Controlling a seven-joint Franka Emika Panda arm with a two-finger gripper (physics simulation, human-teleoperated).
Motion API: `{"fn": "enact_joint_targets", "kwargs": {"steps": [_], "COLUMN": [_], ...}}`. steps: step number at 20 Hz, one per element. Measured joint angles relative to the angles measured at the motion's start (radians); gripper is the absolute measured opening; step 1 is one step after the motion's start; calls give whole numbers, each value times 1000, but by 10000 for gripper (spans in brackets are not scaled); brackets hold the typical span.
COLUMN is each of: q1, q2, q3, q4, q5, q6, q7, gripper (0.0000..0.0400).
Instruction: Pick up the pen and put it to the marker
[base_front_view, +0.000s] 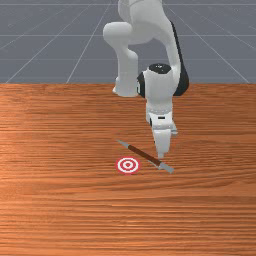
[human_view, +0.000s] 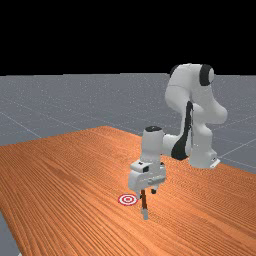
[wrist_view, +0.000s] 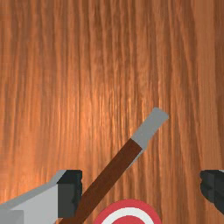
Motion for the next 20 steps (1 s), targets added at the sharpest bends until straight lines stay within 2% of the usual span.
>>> {"fn": "enact_joint_targets", "kwargs": {"steps": [3,6,7,9,10,11,12,13,15,17,18,20], "q1": [-24,-25,-41,-79,-79,44,44,-38,-40,-37,-37,-37], "q2": [112,188,176,186,200,210,215,229,243,236,234,232], "q3": [27,25,43,73,71,-63,-63,26,28,23,22,22], "q4": [117,157,112,135,164,193,206,247,276,243,239,235], "q5": [8,3,-21,-33,-33,-66,-66,-12,-11,-15,-16,-16], "q6": [-109,-45,70,43,29,3,-3,-76,-108,-29,-18,-11], "q7": [-47,-48,-103,-180,-180,-7,-7,-80,-82,-79,-79,-79], "gripper": [400,400,400,400,258,187,131,106,110,106,96,99]}}
